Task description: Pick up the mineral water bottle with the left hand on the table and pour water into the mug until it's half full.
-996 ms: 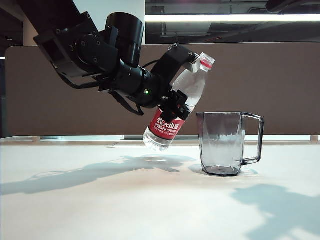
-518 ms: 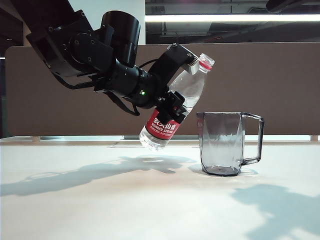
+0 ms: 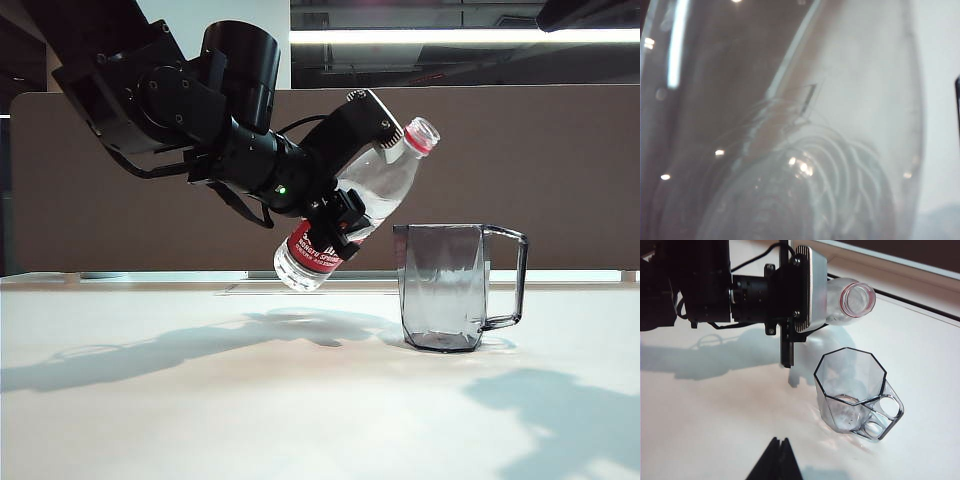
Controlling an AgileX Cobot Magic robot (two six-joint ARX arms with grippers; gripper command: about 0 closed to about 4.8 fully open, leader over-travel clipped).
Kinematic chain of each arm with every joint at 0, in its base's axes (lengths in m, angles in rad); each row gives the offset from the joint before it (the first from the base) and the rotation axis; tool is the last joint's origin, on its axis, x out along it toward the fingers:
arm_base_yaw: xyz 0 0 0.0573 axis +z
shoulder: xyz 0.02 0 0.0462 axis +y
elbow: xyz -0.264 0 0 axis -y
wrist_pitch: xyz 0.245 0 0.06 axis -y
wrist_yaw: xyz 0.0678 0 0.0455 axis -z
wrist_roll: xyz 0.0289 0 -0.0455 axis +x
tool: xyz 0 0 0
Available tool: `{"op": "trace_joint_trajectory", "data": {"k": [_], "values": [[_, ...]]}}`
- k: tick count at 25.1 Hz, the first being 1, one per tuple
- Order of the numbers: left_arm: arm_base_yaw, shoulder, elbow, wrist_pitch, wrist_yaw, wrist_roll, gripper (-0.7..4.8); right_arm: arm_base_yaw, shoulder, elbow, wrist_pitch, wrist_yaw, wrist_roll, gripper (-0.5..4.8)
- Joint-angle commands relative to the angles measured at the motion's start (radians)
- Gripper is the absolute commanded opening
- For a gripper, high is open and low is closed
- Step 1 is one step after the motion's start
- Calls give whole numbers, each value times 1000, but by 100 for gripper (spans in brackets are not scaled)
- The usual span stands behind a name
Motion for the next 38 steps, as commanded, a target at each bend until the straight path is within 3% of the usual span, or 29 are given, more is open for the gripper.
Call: {"op": "trace_joint_trajectory", "data": {"k": [1,6,21,25,36,38], "values": [[0,-17,8,64,5,37,179,-1,-3,6,3,5,-3,-9],[0,-17,8,56,5,136,179,-1,-3,6,-14,5,-3,-9],[10,-17,8,-13,4,238,179,-1,-3,6,-17,5,-3,-9],[11,-15,10,-6,4,304,179,-1,-3,6,-16,5,-3,-9],[23,24,10,118,4,304,179,-1,-3,6,-16,5,-3,-8],[23,25,10,118,4,337,179,-1,-3,6,-16,5,-3,-9]]}}
